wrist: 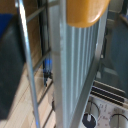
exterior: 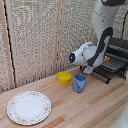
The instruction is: Kindly employ your clamp to softly take hold of the bread. Delicately rest it on the oven pan, verifying that it is even on the surface. Using your clamp and attentiveness, smoothly glide the pan into the oven and along the appropriate brackets, securing it in position.
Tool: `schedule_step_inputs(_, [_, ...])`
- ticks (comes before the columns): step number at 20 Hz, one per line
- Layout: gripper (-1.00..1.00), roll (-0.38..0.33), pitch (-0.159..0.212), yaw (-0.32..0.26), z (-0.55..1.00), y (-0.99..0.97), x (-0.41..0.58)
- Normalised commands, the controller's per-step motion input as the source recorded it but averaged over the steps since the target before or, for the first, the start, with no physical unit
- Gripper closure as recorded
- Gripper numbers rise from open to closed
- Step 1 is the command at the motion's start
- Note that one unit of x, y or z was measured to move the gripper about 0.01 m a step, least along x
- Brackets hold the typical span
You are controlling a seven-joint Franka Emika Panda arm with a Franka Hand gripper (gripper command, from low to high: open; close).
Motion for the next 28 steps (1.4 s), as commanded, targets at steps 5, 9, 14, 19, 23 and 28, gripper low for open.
schedule_step_inputs(5, [1.0, 0.0, -0.029, 0.045, 0.12, -0.19, -0.254])
schedule_step_inputs(9, [1.0, 0.041, -0.016, 0.013, 0.2, -0.24, -0.127])
schedule_step_inputs(14, [1.0, 0.18, -0.01, -0.041, 0.53, -0.35, 0.039])
schedule_step_inputs(19, [1.0, 0.206, -0.011, -0.034, 0.6, -0.35, 0.12])
schedule_step_inputs(23, [1.0, 0.197, -0.002, -0.009, 0.64, -0.39, 0.164])
schedule_step_inputs(28, [1.0, 0.211, 0.0, -0.01, 0.63, -0.61, 0.035])
